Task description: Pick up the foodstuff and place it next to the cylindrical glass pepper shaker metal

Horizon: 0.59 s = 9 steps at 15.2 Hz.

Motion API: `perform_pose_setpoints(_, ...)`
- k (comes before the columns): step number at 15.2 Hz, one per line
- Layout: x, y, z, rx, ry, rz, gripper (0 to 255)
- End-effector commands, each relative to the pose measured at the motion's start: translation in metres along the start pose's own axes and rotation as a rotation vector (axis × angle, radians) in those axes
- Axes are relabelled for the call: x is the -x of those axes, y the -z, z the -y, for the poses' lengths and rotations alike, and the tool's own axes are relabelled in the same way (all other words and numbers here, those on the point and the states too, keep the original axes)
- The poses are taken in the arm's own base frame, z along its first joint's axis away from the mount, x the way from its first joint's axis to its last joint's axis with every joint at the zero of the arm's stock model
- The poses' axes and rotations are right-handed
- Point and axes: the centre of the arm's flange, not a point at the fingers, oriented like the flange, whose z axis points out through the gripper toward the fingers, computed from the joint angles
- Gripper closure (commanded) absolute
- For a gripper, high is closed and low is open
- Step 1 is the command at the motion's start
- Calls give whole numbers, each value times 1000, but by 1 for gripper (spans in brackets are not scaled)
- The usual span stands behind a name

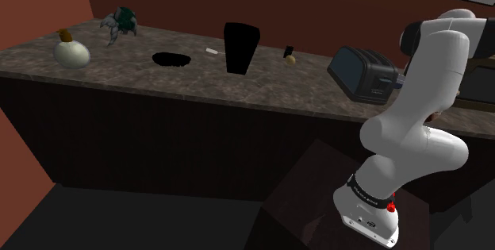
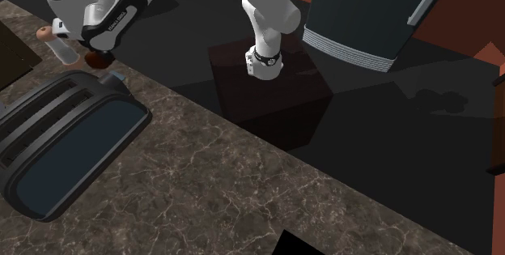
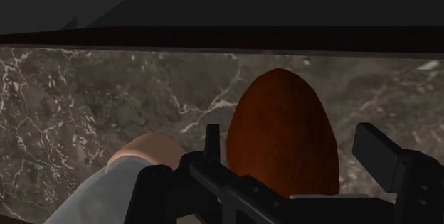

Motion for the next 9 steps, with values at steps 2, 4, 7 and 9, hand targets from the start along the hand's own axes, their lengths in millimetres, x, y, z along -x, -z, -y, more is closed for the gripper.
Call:
perform_pose_setpoints(2, 1, -2, 1, -3, 0, 4, 0)
perform_pose_setpoints(4, 0, -1, 0, -3, 0, 4, 0)
perform_pose_setpoints(7, 0, 38, 0, -3, 0, 4, 0)
perform_pose_setpoints(9, -1, 49, 0, -3, 0, 4, 0)
